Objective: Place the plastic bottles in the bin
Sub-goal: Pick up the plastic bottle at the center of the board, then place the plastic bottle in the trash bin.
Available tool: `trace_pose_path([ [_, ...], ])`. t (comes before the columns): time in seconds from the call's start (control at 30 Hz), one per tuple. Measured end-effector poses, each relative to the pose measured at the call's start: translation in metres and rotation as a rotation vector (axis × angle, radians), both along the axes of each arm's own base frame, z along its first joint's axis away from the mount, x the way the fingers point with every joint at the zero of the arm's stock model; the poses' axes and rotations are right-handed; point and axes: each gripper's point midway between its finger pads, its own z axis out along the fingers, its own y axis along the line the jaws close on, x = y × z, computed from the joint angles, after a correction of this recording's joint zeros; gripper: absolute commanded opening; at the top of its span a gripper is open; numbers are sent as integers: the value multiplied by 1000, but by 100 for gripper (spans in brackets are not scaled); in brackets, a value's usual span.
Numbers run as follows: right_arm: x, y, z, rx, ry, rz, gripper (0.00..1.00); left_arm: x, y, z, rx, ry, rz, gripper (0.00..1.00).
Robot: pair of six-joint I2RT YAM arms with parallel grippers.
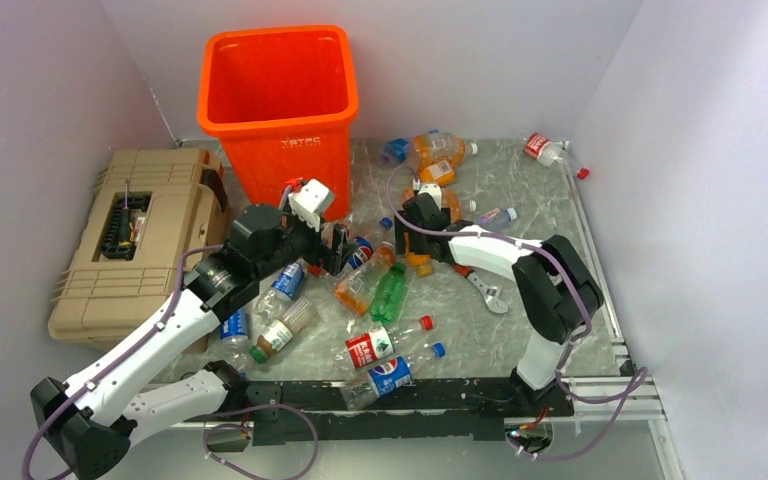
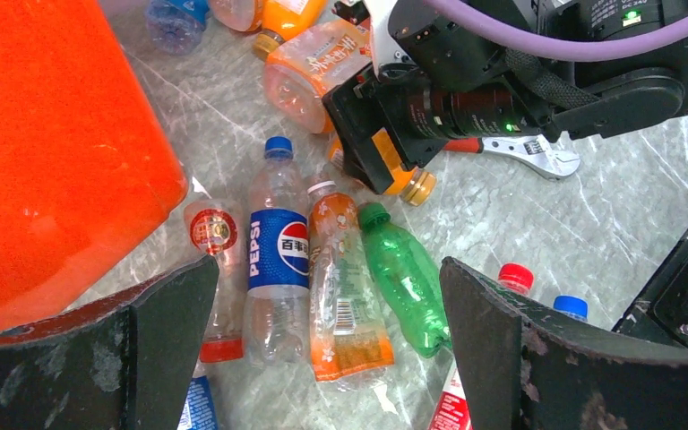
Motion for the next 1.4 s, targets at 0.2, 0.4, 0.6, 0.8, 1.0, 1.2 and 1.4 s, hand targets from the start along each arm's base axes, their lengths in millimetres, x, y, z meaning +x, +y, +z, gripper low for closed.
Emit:
trace_pose_path([
  [0.2,-3,-2,-10,-22,27,4,66,1,1,-1,7,-4,7,99],
  [0.4,-3,-2,-11,-23,29,5,51,2,2,-1,10,-3,15,99],
  [0.6,-18,-3,45,81,-83,19,46,4,5,-1,13,-7,33,99],
  [0.8,-69,0,202,549,-523,133,44,0,1,-3,-12,-11,5,99],
  [1.0,-114,8,258,917,-699,261,43,-24,-26,-4,-198,-22,-157,99],
  [1.2,-124,31,248,1158,-601,302,43,-45,-48,11,-390,-59,-313,99],
  [1.4,-136,57,261,1326,-545,373,43,-56,-63,26,-466,-66,-428,99],
])
